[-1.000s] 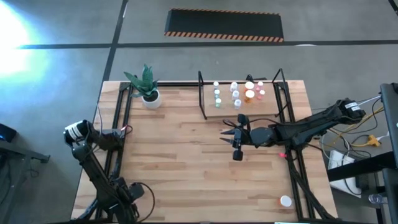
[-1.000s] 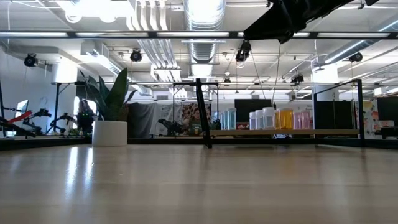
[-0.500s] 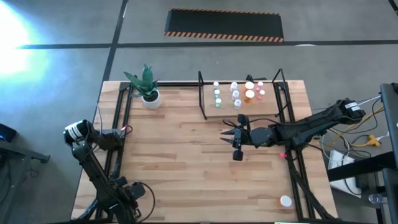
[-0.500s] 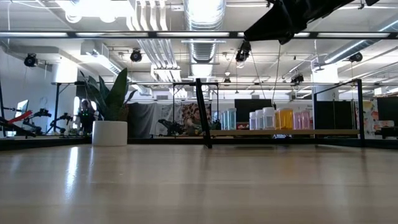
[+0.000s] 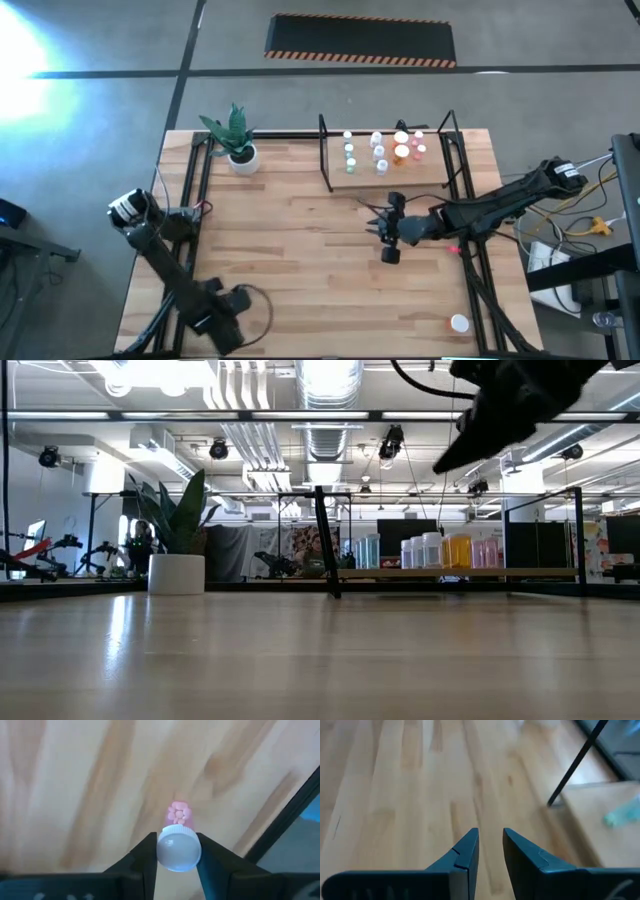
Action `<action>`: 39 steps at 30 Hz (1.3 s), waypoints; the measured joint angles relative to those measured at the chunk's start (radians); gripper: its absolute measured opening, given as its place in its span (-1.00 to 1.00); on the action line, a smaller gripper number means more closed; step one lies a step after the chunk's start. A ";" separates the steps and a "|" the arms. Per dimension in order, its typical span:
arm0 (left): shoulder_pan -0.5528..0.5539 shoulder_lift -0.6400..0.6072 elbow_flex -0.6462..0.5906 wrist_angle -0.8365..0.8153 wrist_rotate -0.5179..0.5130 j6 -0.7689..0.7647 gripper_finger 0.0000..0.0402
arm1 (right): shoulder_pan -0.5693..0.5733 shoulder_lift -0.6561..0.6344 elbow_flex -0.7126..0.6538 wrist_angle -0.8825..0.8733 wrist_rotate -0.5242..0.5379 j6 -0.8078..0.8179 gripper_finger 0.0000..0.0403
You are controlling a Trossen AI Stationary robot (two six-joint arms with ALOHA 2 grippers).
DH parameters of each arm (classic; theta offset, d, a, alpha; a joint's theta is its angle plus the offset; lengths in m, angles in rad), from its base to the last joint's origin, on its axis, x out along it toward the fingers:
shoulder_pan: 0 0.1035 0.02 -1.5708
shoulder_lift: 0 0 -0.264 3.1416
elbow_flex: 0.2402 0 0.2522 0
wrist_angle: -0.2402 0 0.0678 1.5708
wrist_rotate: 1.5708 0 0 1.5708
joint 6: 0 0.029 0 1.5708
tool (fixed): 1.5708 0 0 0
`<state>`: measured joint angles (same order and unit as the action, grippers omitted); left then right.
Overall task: Pick and place medicine bottles onto shelf by color
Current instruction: Put the pink pill bottle on the shelf aligned with the other pink pill bottle
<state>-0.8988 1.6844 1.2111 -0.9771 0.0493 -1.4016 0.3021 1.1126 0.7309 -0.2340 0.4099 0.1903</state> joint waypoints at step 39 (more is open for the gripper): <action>0.760 0.500 0.612 0.489 -0.138 1.618 -0.54 | 0.616 0.002 -0.470 0.206 0.412 0.895 -0.57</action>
<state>-0.1390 2.1841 1.8229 -0.4884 -0.0887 0.2161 0.9179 1.1141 0.2609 -0.0275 0.8223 1.0858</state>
